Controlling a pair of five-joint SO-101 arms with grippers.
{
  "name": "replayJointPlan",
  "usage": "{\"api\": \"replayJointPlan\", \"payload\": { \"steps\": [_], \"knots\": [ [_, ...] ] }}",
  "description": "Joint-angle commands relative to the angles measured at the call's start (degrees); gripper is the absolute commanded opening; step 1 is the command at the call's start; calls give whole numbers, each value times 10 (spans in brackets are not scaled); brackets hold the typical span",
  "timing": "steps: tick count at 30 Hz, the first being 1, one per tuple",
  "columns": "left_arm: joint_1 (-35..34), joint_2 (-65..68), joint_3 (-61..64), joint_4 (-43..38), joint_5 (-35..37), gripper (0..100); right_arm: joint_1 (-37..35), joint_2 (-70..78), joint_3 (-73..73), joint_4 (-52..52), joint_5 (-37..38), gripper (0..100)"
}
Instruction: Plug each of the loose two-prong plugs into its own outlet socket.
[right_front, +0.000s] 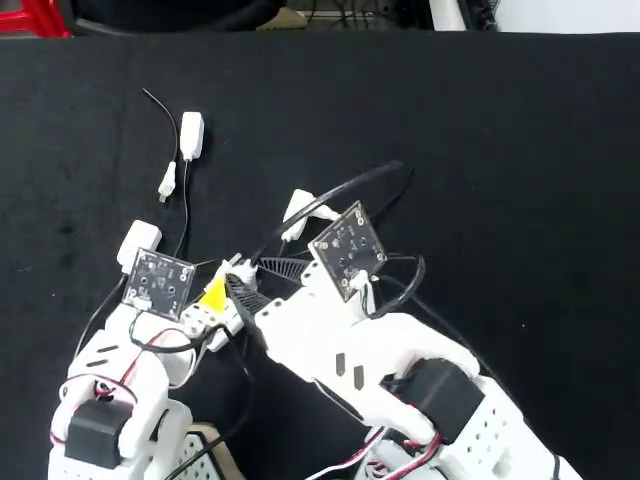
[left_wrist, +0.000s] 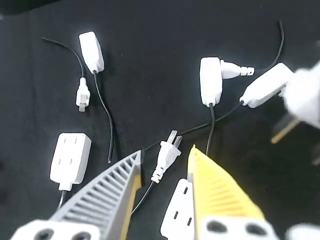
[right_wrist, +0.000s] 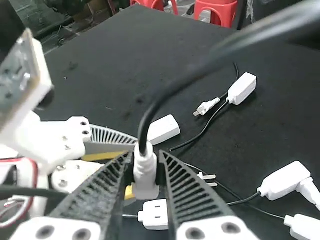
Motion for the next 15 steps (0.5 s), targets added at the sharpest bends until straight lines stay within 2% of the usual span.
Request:
{"api": "replayJointPlan", "payload": {
  "steps": [1,4,10,15],
  "knots": [
    [9,-2,-61,-11,24,155,-21,0,-29,4,4,11],
    [29,-2,-90,-18,42,156,-55,-4,-17,3,4,11],
    [90,-2,-99,18,40,157,-56,-4,-4,-18,3,11],
    [54,-2,-98,-2,40,155,-59,-1,0,-16,6,11]
  ]
}}
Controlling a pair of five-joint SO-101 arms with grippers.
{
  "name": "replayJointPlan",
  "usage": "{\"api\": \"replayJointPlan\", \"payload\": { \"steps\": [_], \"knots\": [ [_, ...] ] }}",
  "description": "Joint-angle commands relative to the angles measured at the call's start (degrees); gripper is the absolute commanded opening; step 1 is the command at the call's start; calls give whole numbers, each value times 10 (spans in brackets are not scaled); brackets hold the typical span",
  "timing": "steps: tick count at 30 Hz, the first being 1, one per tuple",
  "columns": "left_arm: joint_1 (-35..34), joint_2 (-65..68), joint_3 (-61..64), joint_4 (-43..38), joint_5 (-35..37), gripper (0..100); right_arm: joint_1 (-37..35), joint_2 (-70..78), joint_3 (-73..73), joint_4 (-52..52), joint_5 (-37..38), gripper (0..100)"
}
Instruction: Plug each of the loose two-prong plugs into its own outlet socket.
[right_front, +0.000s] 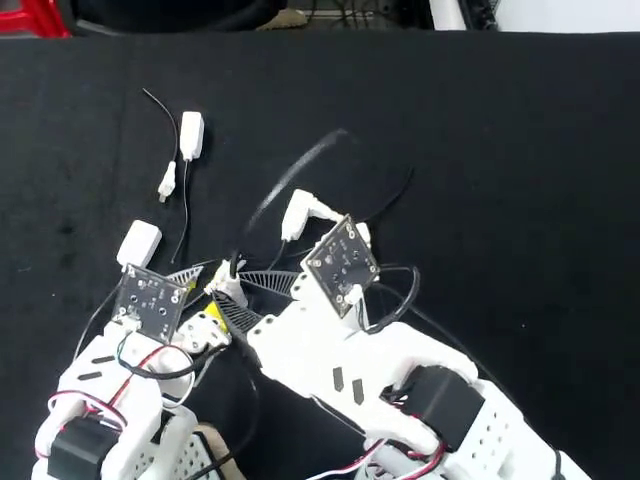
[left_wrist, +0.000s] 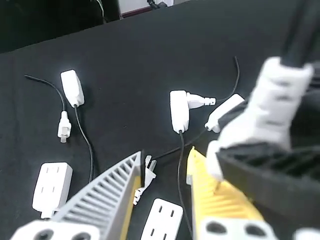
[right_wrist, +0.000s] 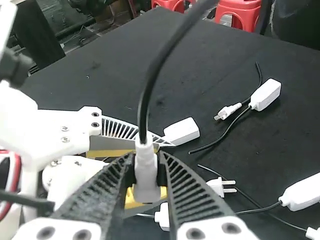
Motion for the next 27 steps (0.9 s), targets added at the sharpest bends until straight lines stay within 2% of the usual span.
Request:
{"api": "replayJointPlan", "payload": {
  "steps": [1,5,16,20,27],
  "knots": [
    [-33,-1,-29,-26,7,155,-11,8,-2,-10,6,11],
    [-76,-1,-30,-49,9,155,-20,9,-2,-10,18,13],
    [-86,-1,-30,-39,2,155,-20,10,10,-11,55,12],
    [-142,-1,-28,-1,-84,155,20,14,10,-13,65,12],
    [-316,-1,19,26,-229,155,42,153,12,-13,75,12]
  ]
}}
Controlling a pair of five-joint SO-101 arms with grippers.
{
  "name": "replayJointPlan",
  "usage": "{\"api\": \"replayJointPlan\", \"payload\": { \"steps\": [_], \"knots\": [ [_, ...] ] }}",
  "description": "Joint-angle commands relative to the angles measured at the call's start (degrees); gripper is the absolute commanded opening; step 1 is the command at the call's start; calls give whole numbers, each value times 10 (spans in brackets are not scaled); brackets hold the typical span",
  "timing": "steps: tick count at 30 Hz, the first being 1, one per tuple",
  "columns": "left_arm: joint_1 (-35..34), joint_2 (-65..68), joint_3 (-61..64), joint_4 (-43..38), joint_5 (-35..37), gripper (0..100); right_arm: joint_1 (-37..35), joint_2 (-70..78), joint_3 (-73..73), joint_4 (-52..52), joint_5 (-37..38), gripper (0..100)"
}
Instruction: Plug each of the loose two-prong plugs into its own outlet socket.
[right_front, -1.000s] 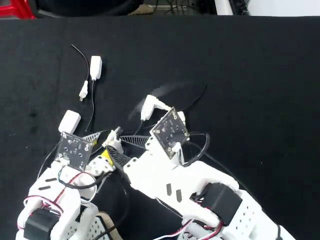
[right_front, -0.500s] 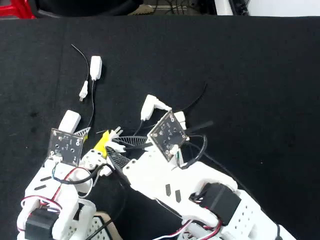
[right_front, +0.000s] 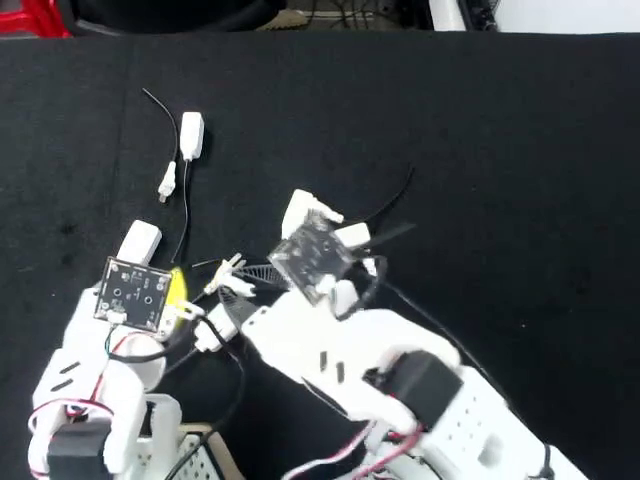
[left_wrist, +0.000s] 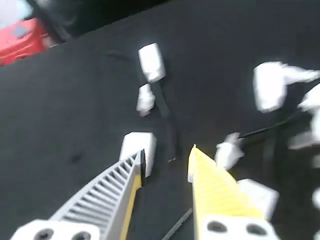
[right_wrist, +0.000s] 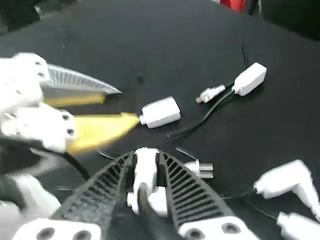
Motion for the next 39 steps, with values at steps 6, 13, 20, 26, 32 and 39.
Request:
{"api": "replayJointPlan", "payload": {
  "steps": [6,13,20,26,32,39],
  "knots": [
    [-142,-1,153,-32,-30,155,11,264,8,-101,4,12],
    [-197,-1,266,-140,-20,155,10,381,6,-177,4,12],
    [-199,-1,273,-142,-20,155,11,436,-22,-178,4,12],
    [-199,-1,273,-142,-20,155,11,468,-49,-156,6,12],
    [-198,-1,273,-142,-20,155,25,470,-53,-155,25,12],
    [-196,-1,278,-142,-20,155,43,470,-56,-156,28,12]
  ]
}}
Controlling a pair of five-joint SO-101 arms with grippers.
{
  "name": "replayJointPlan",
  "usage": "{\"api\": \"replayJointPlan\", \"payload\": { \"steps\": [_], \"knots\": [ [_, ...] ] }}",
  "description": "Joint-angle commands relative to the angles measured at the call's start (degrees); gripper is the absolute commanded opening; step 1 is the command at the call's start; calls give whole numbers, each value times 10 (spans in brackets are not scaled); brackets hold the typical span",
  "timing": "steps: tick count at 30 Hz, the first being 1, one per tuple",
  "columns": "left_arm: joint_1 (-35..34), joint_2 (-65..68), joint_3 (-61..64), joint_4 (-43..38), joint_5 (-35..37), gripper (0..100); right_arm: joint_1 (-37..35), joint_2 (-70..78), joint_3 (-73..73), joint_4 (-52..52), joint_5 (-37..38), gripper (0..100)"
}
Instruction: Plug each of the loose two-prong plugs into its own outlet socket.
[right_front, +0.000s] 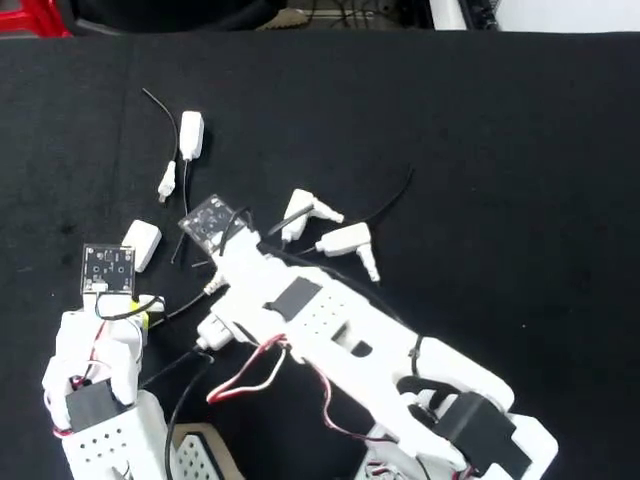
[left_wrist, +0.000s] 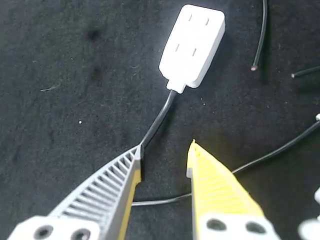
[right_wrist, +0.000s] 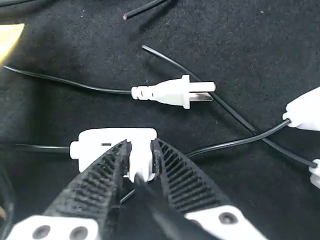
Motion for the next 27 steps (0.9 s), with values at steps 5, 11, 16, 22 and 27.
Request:
{"api": "replayJointPlan", "payload": {
  "steps": [5,11,16,22,27],
  "knots": [
    [-5,-4,-3,-15,6,155,6,6,-22,2,4,12],
    [-3,-4,-3,-15,5,155,-52,23,-4,-9,4,12],
    [-5,-4,-3,-15,5,155,-55,89,-27,-24,13,12],
    [-6,-4,-3,-15,5,155,-55,154,-102,52,25,12],
    [-6,-4,-3,-15,5,155,-34,131,-113,75,47,12]
  ]
}}
